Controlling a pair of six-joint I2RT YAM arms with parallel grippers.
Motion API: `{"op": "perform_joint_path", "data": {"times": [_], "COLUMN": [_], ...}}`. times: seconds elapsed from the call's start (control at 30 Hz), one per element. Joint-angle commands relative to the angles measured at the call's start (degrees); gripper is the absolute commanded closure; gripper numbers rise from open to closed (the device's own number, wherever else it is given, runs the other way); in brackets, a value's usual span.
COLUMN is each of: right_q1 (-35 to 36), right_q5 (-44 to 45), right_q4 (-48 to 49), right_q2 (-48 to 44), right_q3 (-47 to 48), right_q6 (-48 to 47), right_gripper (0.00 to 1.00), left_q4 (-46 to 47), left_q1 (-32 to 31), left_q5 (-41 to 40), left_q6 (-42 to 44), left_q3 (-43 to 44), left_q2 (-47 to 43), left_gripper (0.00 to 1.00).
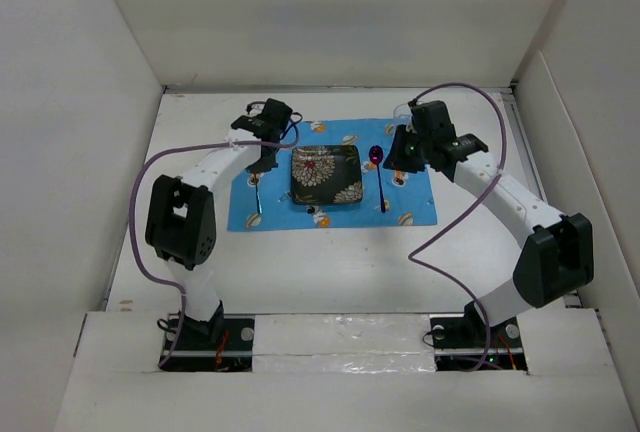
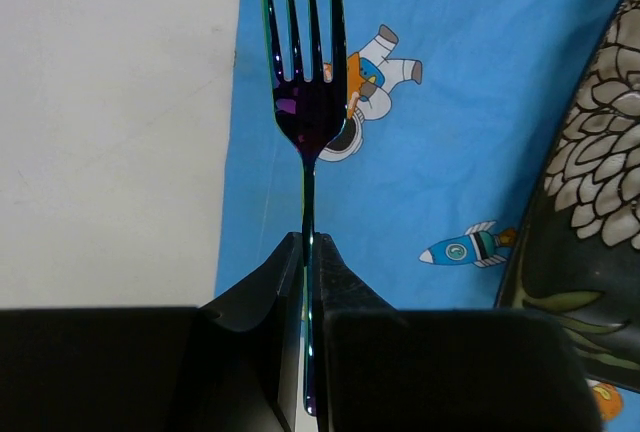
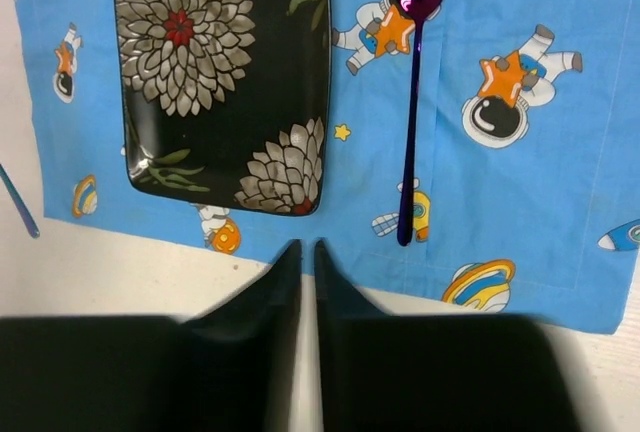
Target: Set the dinner table for one person
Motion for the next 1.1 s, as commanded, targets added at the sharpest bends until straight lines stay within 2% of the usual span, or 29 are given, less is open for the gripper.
{"op": "perform_joint_path", "data": {"times": [0.0,0.1,0.13,0.3,0.77,1.07], "right_q1": [-0.4,-0.4,-0.4,-0.4,-0.4,0.2], "right_q5": [1.6,1.8,2.0,2.5,2.6,2.8], "right_q4": [1.3,1.8,1.8,1.8,0.7,0.5], "right_q2": [-2.3,-2.6,-2.7,-3.2,-3.3,-2.7], "right_q3": [0.1,-1.5,-2.1,-3.5,-2.3,-2.1], "right_q6": [0.6,0.9,1.2,1.5,0.8,0.7], "right_gripper": [0.73,0.62,0.61,0.61,0.6,0.6], "left_q4": [1.2,2.6,3.0,4.8,8.2,10.0], "left_q1": [-0.6,-1.1,-1.1,-2.9,-2.9,-2.9], "left_q5": [-1.0,0.1,0.4,0.6,-0.8,-1.3], "left_q6": [5.0,5.3,5.3,4.8,3.9,3.3], "left_q3": [1.3,1.4,1.3,1.0,3.2,1.8], "left_q2": [-0.8,0.1,0.4,3.5,11.2,12.5], "left_gripper": [1.0,1.0,1.0,1.0,1.0,1.0]}}
